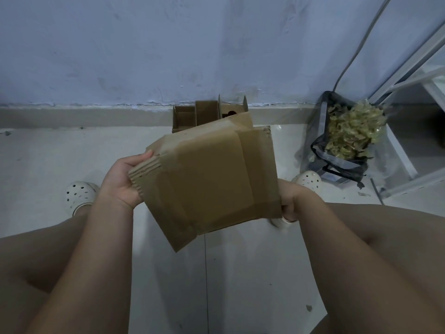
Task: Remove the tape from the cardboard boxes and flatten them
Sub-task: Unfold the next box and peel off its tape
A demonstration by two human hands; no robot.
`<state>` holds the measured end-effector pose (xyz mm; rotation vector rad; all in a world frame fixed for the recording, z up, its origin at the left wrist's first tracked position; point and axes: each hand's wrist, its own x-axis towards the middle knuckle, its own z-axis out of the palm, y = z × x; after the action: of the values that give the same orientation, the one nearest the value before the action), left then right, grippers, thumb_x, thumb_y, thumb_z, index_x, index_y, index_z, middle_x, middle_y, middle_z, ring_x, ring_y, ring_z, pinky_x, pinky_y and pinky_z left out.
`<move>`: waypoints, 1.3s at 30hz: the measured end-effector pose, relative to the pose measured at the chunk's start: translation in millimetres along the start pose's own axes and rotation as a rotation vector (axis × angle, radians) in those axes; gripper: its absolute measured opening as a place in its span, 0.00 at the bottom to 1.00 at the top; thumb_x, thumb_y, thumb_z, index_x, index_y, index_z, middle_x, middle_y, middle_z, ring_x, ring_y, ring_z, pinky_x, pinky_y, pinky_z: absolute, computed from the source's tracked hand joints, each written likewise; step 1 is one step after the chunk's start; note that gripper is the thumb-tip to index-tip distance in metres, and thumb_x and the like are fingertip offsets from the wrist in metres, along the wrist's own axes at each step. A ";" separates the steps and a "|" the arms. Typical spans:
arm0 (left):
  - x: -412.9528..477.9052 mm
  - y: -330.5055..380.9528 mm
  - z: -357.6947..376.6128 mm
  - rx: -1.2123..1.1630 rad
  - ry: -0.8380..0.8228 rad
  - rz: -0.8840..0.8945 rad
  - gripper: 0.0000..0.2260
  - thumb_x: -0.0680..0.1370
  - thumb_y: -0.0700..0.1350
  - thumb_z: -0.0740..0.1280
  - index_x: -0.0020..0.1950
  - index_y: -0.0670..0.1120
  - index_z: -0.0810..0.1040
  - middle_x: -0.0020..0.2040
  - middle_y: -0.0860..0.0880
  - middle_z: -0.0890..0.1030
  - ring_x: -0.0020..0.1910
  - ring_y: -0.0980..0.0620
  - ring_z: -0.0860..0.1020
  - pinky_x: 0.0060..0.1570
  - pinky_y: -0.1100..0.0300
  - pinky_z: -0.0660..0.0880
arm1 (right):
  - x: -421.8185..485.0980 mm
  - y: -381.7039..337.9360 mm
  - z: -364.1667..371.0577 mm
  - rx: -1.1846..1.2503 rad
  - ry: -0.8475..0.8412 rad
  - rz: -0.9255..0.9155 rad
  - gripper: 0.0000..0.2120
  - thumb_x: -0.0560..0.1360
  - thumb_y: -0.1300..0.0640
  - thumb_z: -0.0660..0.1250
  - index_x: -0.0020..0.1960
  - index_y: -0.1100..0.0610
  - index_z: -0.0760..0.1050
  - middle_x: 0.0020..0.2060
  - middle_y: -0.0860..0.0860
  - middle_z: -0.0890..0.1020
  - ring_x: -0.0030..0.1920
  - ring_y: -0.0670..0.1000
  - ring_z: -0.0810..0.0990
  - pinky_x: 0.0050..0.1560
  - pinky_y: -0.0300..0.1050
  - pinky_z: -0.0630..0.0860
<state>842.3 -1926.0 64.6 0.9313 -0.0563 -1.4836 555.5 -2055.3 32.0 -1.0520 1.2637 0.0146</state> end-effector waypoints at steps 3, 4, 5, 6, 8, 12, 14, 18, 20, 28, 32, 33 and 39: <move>-1.0 -2.9 4.0 0.017 0.018 0.004 0.15 0.71 0.42 0.62 0.55 0.42 0.80 0.46 0.43 0.84 0.44 0.45 0.83 0.42 0.51 0.81 | 3.1 4.3 4.9 0.067 0.010 -0.057 0.11 0.82 0.63 0.58 0.61 0.62 0.74 0.37 0.48 0.80 0.35 0.48 0.80 0.37 0.43 0.77; -1.2 -3.0 4.1 0.037 0.041 0.016 0.14 0.71 0.42 0.62 0.52 0.42 0.82 0.45 0.43 0.84 0.43 0.45 0.83 0.42 0.51 0.81 | 3.0 4.7 4.4 0.084 -0.006 -0.096 0.10 0.80 0.66 0.59 0.57 0.62 0.77 0.34 0.48 0.83 0.33 0.47 0.82 0.33 0.41 0.78; -2.0 -3.0 3.6 0.052 0.054 0.027 0.13 0.72 0.43 0.62 0.49 0.42 0.84 0.45 0.43 0.84 0.43 0.45 0.84 0.41 0.51 0.81 | 4.0 5.4 3.6 0.139 -0.013 -0.120 0.10 0.80 0.67 0.59 0.51 0.60 0.79 0.33 0.49 0.84 0.32 0.48 0.83 0.31 0.40 0.79; -2.2 -2.2 2.0 0.057 0.060 0.048 0.13 0.74 0.43 0.61 0.46 0.42 0.85 0.45 0.43 0.84 0.43 0.45 0.84 0.40 0.51 0.81 | 5.3 6.0 3.0 0.221 -0.010 -0.141 0.12 0.79 0.67 0.59 0.48 0.57 0.80 0.34 0.51 0.85 0.34 0.49 0.85 0.32 0.42 0.80; -3.7 0.3 0.7 0.030 0.061 0.106 0.16 0.78 0.45 0.59 0.44 0.43 0.86 0.45 0.44 0.85 0.44 0.46 0.84 0.40 0.53 0.81 | 9.1 7.8 1.7 0.403 0.002 -0.154 0.15 0.79 0.65 0.59 0.46 0.54 0.83 0.42 0.55 0.86 0.40 0.55 0.85 0.38 0.50 0.82; -6.0 -2.9 4.8 -0.161 -0.141 0.271 0.25 0.77 0.61 0.56 0.55 0.45 0.83 0.56 0.44 0.82 0.57 0.45 0.79 0.58 0.46 0.74 | 11.4 4.7 4.0 0.657 -0.028 -0.159 0.17 0.78 0.65 0.59 0.41 0.57 0.86 0.41 0.56 0.86 0.39 0.54 0.86 0.37 0.49 0.82; -4.9 -6.7 5.8 -0.256 -0.271 0.296 0.33 0.75 0.69 0.52 0.61 0.45 0.79 0.60 0.44 0.80 0.62 0.44 0.76 0.65 0.46 0.67 | 11.4 3.2 3.3 0.784 -0.023 -0.129 0.18 0.78 0.68 0.57 0.39 0.62 0.85 0.38 0.58 0.85 0.38 0.55 0.86 0.34 0.49 0.82; 3.0 -21.7 3.2 -0.020 -0.187 0.240 0.41 0.68 0.76 0.45 0.61 0.51 0.80 0.63 0.48 0.79 0.64 0.46 0.75 0.61 0.48 0.72 | 8.2 1.8 5.5 0.950 -0.002 -0.076 0.16 0.77 0.72 0.51 0.47 0.67 0.77 0.38 0.62 0.85 0.36 0.60 0.85 0.32 0.50 0.83; 4.0 -31.3 2.0 0.097 -0.197 0.153 0.46 0.65 0.78 0.44 0.64 0.49 0.78 0.66 0.45 0.76 0.66 0.44 0.73 0.63 0.44 0.71 | 6.6 0.7 5.5 1.022 0.021 -0.059 0.16 0.78 0.73 0.50 0.49 0.66 0.76 0.38 0.61 0.85 0.35 0.59 0.85 0.33 0.48 0.83; 7.1 -39.7 3.1 0.792 -0.103 0.082 0.21 0.71 0.53 0.72 0.63 0.53 0.75 0.56 0.56 0.82 0.56 0.55 0.80 0.52 0.58 0.78 | 12.8 6.6 8.8 0.956 0.119 0.088 0.14 0.76 0.69 0.50 0.54 0.68 0.73 0.53 0.61 0.79 0.57 0.62 0.78 0.29 0.39 0.80; 8.7 -40.5 14.2 0.989 -0.081 0.110 0.15 0.76 0.57 0.65 0.61 0.54 0.76 0.53 0.57 0.83 0.52 0.55 0.81 0.47 0.63 0.79 | 15.1 14.6 11.3 1.017 0.144 0.062 0.13 0.73 0.69 0.51 0.49 0.69 0.74 0.39 0.62 0.84 0.43 0.63 0.85 0.30 0.47 0.82; 9.0 -40.0 15.0 1.053 -0.063 0.125 0.14 0.76 0.58 0.64 0.59 0.56 0.77 0.53 0.57 0.83 0.52 0.53 0.81 0.52 0.59 0.78 | 15.2 15.6 11.5 1.016 0.147 0.046 0.13 0.74 0.70 0.52 0.49 0.68 0.75 0.38 0.62 0.84 0.39 0.62 0.85 0.31 0.50 0.82; 9.6 -42.8 14.0 0.975 0.008 0.102 0.15 0.81 0.51 0.61 0.67 0.54 0.72 0.60 0.55 0.80 0.57 0.53 0.79 0.59 0.50 0.75 | 16.8 15.1 14.4 0.954 0.111 -0.069 0.13 0.77 0.70 0.53 0.50 0.62 0.76 0.43 0.59 0.82 0.39 0.60 0.85 0.34 0.53 0.82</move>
<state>801.1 -1933.5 45.4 1.6687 -0.8674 -1.3354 564.5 -2046.2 8.4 -0.2635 1.1262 -0.6461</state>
